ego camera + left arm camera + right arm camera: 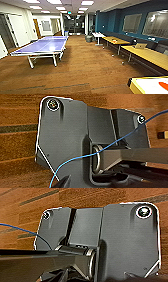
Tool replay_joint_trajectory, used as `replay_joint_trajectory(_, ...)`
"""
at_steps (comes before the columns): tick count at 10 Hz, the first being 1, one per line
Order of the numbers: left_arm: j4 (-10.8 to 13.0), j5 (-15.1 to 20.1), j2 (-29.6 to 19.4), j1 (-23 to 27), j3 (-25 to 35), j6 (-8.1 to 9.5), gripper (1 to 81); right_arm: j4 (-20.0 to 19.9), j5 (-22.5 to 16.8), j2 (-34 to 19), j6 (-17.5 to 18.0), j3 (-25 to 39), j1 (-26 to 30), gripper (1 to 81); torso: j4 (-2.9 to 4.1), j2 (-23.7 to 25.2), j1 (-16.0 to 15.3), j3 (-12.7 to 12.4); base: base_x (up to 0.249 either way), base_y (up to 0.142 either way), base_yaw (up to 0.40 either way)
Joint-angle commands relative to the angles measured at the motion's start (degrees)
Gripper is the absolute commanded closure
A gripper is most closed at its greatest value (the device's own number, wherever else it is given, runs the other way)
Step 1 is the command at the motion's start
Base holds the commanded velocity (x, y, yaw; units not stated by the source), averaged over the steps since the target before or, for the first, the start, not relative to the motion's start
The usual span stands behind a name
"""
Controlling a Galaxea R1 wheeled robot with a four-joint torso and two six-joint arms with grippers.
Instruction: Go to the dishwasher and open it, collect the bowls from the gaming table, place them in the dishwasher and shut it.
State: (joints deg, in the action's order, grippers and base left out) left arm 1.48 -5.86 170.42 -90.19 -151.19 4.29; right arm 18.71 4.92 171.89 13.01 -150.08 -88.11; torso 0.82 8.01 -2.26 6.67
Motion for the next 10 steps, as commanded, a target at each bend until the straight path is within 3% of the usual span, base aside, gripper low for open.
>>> replay_joint_trajectory(1,-0.16,3.14,-0.26,1.98,0.19,-0.34,1.0,0.54,-2.29,0.06,-0.26,0.32,2.63,1.0,0.00,0.00,0.02,0.00,0.138,0.000,0.000)
replay_joint_trajectory(6,0.11,3.14,-0.17,1.98,0.19,-0.34,1.0,0.62,-2.29,0.06,-0.26,0.32,2.63,1.0,0.00,0.00,0.00,0.00,0.121,0.000,0.000)
replay_joint_trajectory(10,0.46,3.14,-0.17,1.98,0.19,-0.34,1.0,0.54,-2.29,0.06,-0.26,0.32,2.72,1.0,0.00,0.00,-0.07,0.00,0.019,0.000,0.000)
